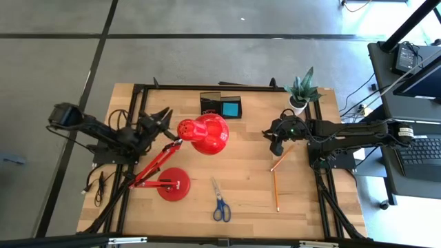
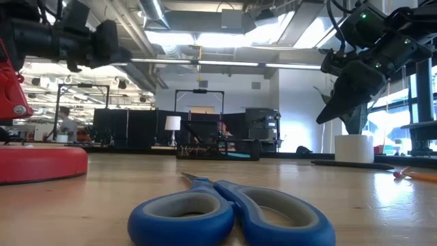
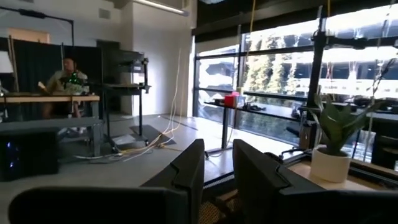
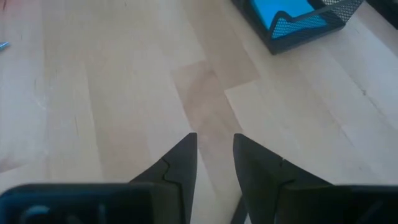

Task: Pick and place office supplies into organizer
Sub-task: Put the pen into the desk organizer

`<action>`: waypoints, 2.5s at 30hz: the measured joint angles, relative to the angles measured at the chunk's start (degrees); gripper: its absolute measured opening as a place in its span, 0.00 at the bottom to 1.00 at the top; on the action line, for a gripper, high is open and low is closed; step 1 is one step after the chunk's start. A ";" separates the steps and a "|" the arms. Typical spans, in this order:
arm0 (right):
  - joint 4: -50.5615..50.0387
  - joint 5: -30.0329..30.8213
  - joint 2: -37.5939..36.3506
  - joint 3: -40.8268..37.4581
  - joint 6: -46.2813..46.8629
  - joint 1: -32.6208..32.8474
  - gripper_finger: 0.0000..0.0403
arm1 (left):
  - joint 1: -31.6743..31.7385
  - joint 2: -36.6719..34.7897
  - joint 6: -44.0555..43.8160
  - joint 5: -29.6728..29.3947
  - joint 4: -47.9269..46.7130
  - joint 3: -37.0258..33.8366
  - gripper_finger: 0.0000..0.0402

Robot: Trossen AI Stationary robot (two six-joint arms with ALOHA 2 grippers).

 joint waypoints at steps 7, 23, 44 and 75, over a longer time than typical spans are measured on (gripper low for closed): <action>0.92 -0.01 0.00 0.00 -1.62 -0.84 0.27 | -6.21 -9.98 7.48 -0.58 -1.88 0.02 0.20; 10.01 -0.02 0.00 -0.01 -2.71 -3.43 0.27 | -2.34 -14.42 -9.32 46.15 -21.74 0.07 0.12; 8.54 -0.04 0.00 -0.02 -1.63 -3.43 0.27 | 7.74 -42.06 -14.02 54.57 -54.94 0.07 0.08; 8.04 5.03 0.02 0.00 0.39 -3.47 0.27 | 6.17 -43.42 -32.18 52.01 -73.67 0.09 0.09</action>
